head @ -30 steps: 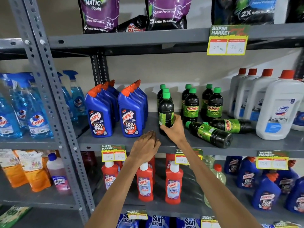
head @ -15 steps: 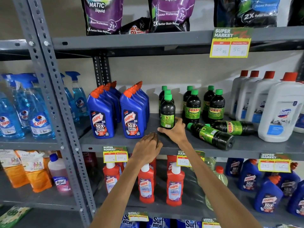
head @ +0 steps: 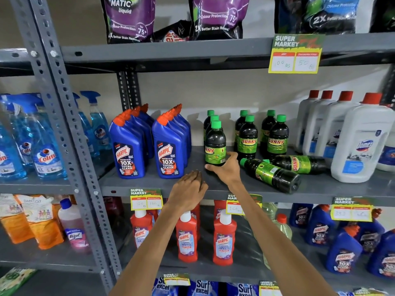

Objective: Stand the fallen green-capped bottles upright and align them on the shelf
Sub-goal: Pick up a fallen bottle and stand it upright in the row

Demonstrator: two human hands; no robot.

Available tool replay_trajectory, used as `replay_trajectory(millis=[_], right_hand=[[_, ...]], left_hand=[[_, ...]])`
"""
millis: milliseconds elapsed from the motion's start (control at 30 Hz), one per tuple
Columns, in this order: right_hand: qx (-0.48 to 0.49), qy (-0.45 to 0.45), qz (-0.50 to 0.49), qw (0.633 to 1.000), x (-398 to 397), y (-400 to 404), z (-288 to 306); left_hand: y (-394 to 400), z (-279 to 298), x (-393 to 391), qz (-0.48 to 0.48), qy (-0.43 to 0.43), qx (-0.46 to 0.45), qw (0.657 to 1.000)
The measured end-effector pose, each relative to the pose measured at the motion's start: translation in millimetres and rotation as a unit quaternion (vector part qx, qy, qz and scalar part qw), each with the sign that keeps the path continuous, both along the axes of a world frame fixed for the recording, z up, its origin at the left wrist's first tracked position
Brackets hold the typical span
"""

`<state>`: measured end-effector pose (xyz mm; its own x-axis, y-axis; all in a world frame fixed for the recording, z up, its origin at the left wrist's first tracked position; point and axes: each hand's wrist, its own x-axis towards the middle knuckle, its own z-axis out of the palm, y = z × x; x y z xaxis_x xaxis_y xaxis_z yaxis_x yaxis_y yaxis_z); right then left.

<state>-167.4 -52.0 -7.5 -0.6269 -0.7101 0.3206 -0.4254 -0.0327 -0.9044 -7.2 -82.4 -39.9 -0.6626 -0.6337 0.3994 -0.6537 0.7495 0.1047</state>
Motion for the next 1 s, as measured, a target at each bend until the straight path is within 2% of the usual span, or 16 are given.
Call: replay_trajectory(millis=[167,367,1000], right_hand=[[0.011,-0.059,0.048,0.997,-7.9,2.6,-2.2],[0.024,0.024,-0.01,0.999,6.0,0.7,2.6],[0.045,0.045,0.022,0.998,6.2,15.6,6.8]], left_hand=[[1.1,-1.4,-0.2,0.0,0.006,-0.006,1.0],[1.3,0.0,0.1,0.004,0.007,0.0,1.0],[2.3,-0.3,0.0,0.009,0.004,0.001,1.0]])
